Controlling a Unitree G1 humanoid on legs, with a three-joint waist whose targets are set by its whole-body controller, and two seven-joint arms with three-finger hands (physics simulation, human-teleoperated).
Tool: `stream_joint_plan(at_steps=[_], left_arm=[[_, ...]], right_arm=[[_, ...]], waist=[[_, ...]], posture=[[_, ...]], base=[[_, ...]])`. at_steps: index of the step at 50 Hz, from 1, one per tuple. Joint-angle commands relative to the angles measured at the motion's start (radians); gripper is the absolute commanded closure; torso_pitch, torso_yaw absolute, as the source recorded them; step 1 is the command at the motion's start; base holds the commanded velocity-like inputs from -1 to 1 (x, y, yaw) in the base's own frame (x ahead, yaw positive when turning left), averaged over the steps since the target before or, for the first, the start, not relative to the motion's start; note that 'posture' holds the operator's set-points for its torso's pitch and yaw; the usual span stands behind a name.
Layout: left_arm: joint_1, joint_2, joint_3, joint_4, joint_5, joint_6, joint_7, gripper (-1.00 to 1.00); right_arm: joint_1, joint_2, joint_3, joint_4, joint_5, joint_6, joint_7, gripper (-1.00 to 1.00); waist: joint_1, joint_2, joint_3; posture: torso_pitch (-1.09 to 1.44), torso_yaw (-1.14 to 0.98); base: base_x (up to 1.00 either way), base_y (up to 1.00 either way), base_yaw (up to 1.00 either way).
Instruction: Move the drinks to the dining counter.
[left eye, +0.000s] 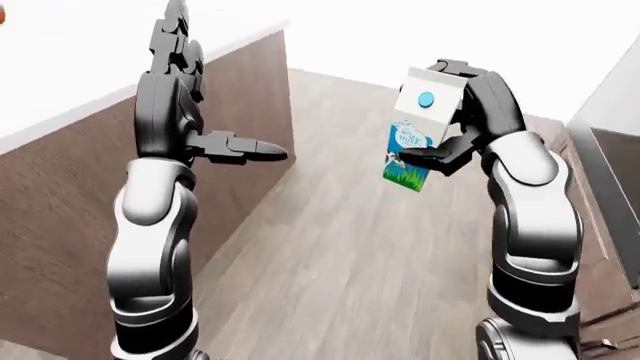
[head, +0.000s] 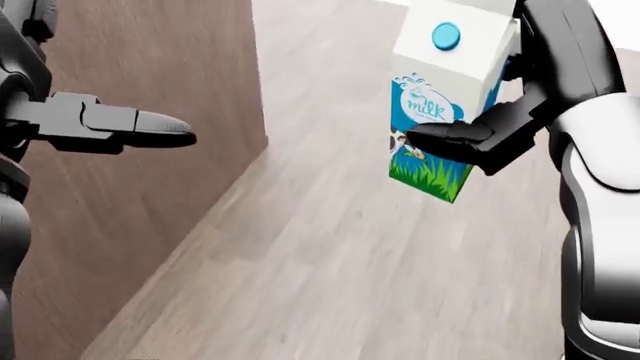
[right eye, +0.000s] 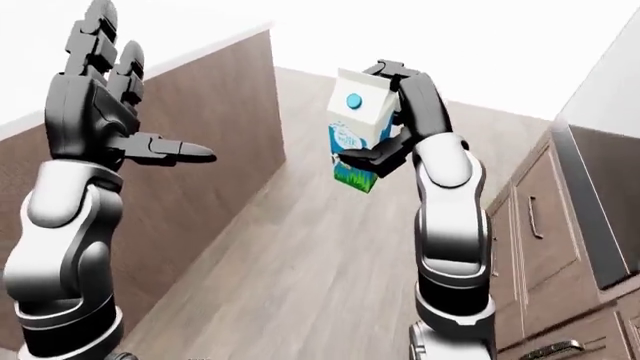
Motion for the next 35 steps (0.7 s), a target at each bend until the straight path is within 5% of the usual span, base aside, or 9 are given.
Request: stream_joint_plan(at_steps=[1,9,13,14,15,22,25,27,35], left_arm=[[-0.037,0.017,0.022,-0.036,0.002,-0.023,0.007,-1.0],[-0.049,0.015,0.015,-0.024,0.004,-0.027,0.007,-1.0],[-0.045,0.016,0.018,-0.03,0.003,-0.025,0.007,-1.0],[-0.045,0.016,0.019,-0.031,0.002,-0.024,0.006,-1.0],[-0.045,0.016,0.019,-0.031,0.002,-0.024,0.007,-1.0],[-0.036,0.017,0.021,-0.038,0.001,-0.024,0.006,-1.0],[-0.032,0.017,0.021,-0.04,0.002,-0.024,0.005,-1.0],[-0.032,0.016,0.02,-0.039,0.003,-0.025,0.006,-1.0],[-0.029,0.013,0.017,-0.034,0.008,-0.033,0.004,-1.0]], right_arm=[[-0.044,-0.004,0.0,-0.036,0.0,-0.025,-0.003,1.0],[-0.058,-0.005,0.002,-0.013,-0.002,-0.037,0.003,1.0],[-0.051,-0.003,0.003,-0.019,-0.005,-0.038,0.004,1.0],[-0.05,-0.004,0.002,-0.02,-0.006,-0.037,0.004,1.0],[-0.05,-0.004,0.002,-0.021,-0.006,-0.036,0.005,1.0],[-0.045,0.0,-0.001,-0.025,0.0,-0.046,0.005,1.0],[-0.04,-0.001,0.001,-0.033,-0.002,-0.042,0.005,1.0],[-0.036,-0.002,0.002,-0.04,-0.004,-0.037,0.007,1.0],[-0.032,0.0,0.002,-0.045,-0.009,-0.036,0.007,1.0]], waist=[[0.01,-0.014,-0.038],[0.012,0.054,-0.037],[0.016,0.153,-0.06],[0.021,0.118,-0.046],[0.017,0.129,-0.046],[0.03,0.041,-0.036],[0.03,-0.051,-0.028],[0.025,-0.031,-0.011],[0.018,0.009,-0.021]], posture=[[0.0,0.0],[0.0,0.0],[0.0,0.0],[0.0,0.0],[0.0,0.0],[0.0,0.0],[0.0,0.0],[0.0,0.0],[0.0,0.0]], base=[[0.09,0.0,0.73],[0.08,0.0,0.74],[0.08,0.0,0.75],[0.07,0.0,0.75],[0.09,0.0,0.74],[0.09,0.0,0.74],[0.22,0.0,0.74],[0.27,0.0,0.74],[0.35,0.0,0.74]])
